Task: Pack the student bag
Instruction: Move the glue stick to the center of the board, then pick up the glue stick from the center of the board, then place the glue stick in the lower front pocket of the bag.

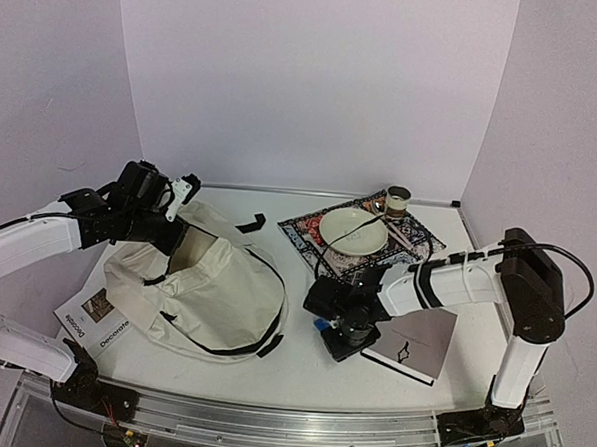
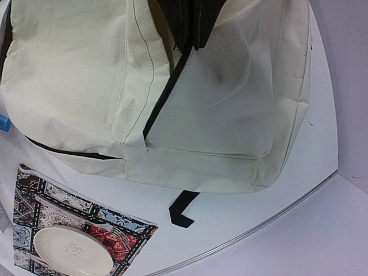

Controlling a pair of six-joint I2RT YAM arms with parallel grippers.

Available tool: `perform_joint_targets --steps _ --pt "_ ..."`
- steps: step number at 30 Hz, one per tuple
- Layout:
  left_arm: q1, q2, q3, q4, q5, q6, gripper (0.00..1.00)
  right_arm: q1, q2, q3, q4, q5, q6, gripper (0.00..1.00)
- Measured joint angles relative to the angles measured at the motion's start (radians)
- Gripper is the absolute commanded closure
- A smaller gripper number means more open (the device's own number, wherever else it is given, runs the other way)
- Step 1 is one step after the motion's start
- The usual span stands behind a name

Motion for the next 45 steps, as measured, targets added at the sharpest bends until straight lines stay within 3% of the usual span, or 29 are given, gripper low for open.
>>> perform_joint_targets --steps 9,12,16,21,28,38,45 --pt "0.0 0.008 0.0 0.0 0.008 0.0 1.0 -0.02 0.112 0.15 -0.066 -0.032 -0.057 0.51" --pt "0.0 0.014 0.0 0.0 0.019 0.0 1.0 -0.042 0.131 0.18 -0.07 -0.065 -0.078 0.61" --pt "0.0 0.021 0.001 0.0 0.046 -0.002 1.0 -0.07 0.137 0.186 -0.067 -0.111 -0.092 0.82" --pt "0.002 0.023 0.029 -0.027 0.111 -0.036 1.0 -0.088 0.135 0.188 -0.067 -0.129 -0.103 0.92" --pt "0.001 0.044 0.128 -0.103 0.252 -0.128 1.0 -0.092 0.09 0.185 -0.089 -0.133 -0.091 1.0" --pt "0.001 0.12 0.183 -0.114 0.411 -0.216 1.0 -0.095 -0.125 0.266 -0.121 -0.151 -0.08 1.0" --pt "0.0 0.172 0.186 -0.103 0.486 -0.275 1.0 -0.092 -0.152 0.306 -0.106 -0.224 -0.075 1.0"
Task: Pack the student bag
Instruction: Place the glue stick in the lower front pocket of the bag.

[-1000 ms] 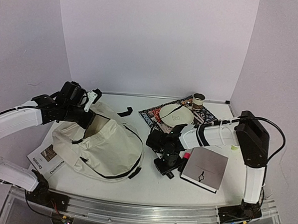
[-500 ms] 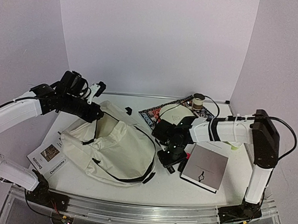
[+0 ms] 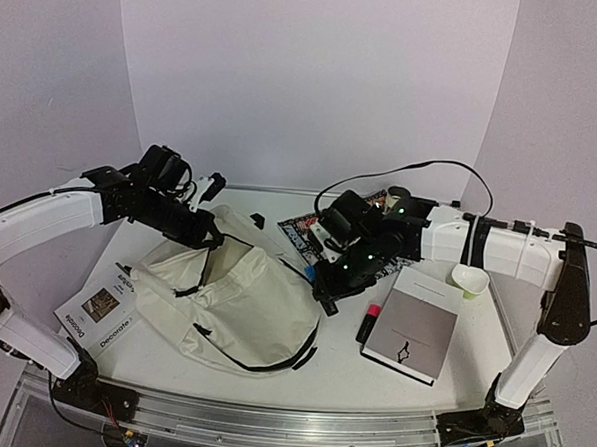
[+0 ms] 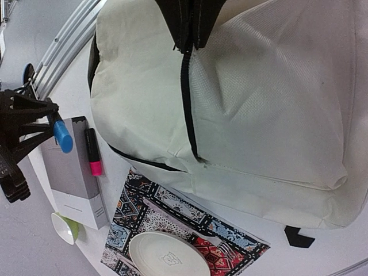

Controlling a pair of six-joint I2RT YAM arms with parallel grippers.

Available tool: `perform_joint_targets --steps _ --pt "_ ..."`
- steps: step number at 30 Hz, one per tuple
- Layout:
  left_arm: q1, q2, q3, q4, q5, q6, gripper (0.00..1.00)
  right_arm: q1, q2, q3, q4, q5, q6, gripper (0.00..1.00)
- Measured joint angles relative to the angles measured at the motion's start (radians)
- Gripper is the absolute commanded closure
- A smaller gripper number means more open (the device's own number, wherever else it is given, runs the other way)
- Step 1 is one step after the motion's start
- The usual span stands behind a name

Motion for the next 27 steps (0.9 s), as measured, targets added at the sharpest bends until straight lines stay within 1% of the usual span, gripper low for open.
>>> perform_joint_targets --steps 6,13,18,23,27 --pt "-0.034 0.022 0.0 0.032 0.02 -0.045 1.0 0.015 0.022 0.005 0.095 -0.124 0.044 1.0" --pt "-0.124 0.032 0.002 0.059 0.01 -0.073 1.0 0.029 0.142 0.027 0.249 -0.212 0.122 1.0" --pt "-0.169 0.032 0.002 0.081 0.009 -0.098 1.0 0.03 0.195 0.029 0.365 -0.212 0.191 1.0" --pt "-0.173 0.032 -0.005 0.113 -0.01 -0.131 1.0 0.03 0.234 0.029 0.525 -0.199 0.282 1.0" --pt "-0.173 0.026 -0.042 0.162 -0.01 -0.155 1.0 0.03 0.271 0.029 0.658 -0.175 0.357 1.0"
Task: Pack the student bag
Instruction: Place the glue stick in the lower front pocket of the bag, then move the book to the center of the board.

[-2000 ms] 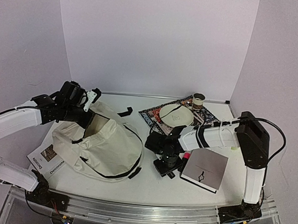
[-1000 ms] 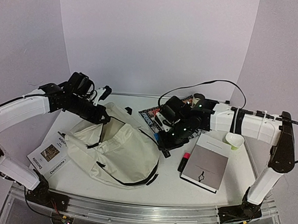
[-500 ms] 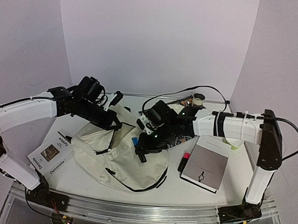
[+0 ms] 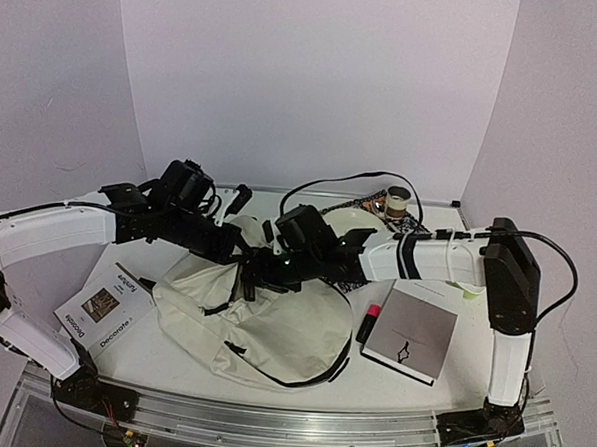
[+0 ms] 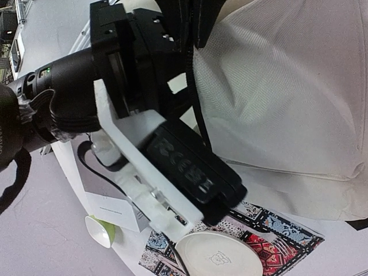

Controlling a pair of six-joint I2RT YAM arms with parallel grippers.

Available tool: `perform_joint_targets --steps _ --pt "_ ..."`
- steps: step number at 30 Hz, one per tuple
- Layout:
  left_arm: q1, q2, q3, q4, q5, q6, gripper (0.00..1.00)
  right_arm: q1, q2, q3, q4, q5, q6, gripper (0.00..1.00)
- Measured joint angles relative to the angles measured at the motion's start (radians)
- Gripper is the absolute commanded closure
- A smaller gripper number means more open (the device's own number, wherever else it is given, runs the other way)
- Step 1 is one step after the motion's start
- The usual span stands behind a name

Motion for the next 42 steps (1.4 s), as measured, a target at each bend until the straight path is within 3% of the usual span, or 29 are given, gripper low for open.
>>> perform_joint_targets --steps 3,7,14,18,23,31,34,42 --pt "0.0 -0.005 -0.037 0.043 0.005 -0.019 1.0 -0.001 0.045 -0.003 0.111 0.018 0.063 0.94" --pt "0.002 -0.006 -0.062 0.074 -0.005 -0.033 1.0 -0.001 0.106 -0.007 0.234 0.023 0.145 0.74" --pt "0.014 -0.008 -0.09 0.091 -0.048 -0.044 1.0 -0.002 0.159 -0.008 0.343 0.015 0.213 0.48" --pt "0.011 -0.024 -0.101 0.108 -0.06 -0.045 1.0 -0.009 0.159 -0.021 0.361 0.016 0.212 0.38" --pt "0.005 -0.028 -0.121 0.126 -0.074 -0.044 1.0 -0.01 0.155 -0.047 0.354 0.012 0.179 0.35" --pt "-0.001 -0.028 -0.139 0.144 -0.125 -0.044 1.0 -0.005 0.033 -0.124 0.225 -0.012 0.079 0.27" --pt "-0.001 -0.028 -0.145 0.144 -0.141 -0.044 1.0 -0.005 -0.034 -0.146 0.15 -0.016 0.039 0.19" --pt "-0.001 -0.028 -0.156 0.145 -0.204 -0.042 1.0 -0.005 -0.242 -0.186 -0.174 0.097 -0.085 0.07"
